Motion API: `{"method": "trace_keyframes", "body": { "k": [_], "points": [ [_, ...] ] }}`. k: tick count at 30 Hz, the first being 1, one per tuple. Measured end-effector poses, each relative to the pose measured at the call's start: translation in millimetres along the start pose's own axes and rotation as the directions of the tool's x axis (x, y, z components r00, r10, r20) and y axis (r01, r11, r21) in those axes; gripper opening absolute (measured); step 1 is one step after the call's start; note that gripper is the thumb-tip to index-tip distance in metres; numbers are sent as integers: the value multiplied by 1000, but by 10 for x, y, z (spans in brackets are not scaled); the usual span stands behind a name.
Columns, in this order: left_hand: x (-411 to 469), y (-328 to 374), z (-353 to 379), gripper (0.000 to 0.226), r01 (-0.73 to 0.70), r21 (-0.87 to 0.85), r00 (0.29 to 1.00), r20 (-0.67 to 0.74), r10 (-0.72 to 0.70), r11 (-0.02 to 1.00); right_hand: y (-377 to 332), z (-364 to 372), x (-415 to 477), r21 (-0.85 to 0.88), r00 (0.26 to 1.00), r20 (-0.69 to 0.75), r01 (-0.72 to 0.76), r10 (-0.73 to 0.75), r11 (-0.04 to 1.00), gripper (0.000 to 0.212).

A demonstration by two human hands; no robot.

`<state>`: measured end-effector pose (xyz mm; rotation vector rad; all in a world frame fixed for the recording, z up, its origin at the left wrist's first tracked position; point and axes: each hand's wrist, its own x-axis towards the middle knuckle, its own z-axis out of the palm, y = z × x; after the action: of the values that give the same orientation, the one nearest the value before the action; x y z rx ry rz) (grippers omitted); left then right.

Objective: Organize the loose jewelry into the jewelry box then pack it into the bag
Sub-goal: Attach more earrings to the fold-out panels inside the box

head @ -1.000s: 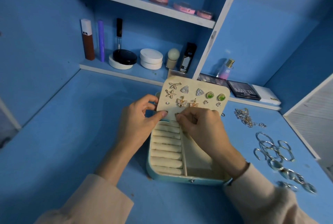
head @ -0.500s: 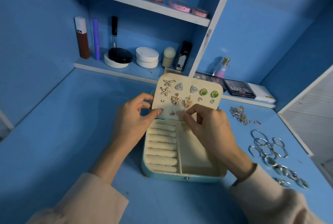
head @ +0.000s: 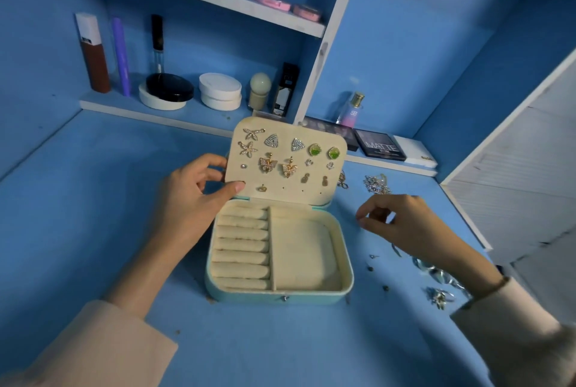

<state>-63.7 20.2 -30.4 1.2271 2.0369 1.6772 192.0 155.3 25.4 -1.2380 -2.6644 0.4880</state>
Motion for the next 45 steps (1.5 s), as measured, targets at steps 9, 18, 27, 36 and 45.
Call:
{"method": "trace_keyframes", "body": {
  "k": [9,18,27,36,45],
  "points": [
    [-1,7,-7,24,-9,-17,1000,1,9,1000,77,129,-95,-22,996,80,-36,38,999,11],
    [3,2,-3,24,-25,-19,1000,0,25,999,73,234,-122,-30,1000,-20,-10,10,999,7],
    [1,0,-10,26,-21,-31,1000,-5,21,999,135,267,-141,-29,995,-62,79,-80,996,9],
    [0,7,-9,27,-27,-29,1000,0,27,999,191,253,-190,-12,983,-75,166,-166,986,15],
    [0,9,-10,27,-25,-37,1000,0,25,999,175,205,-255,37,980,-107,171,-167,985,18]
  ]
}}
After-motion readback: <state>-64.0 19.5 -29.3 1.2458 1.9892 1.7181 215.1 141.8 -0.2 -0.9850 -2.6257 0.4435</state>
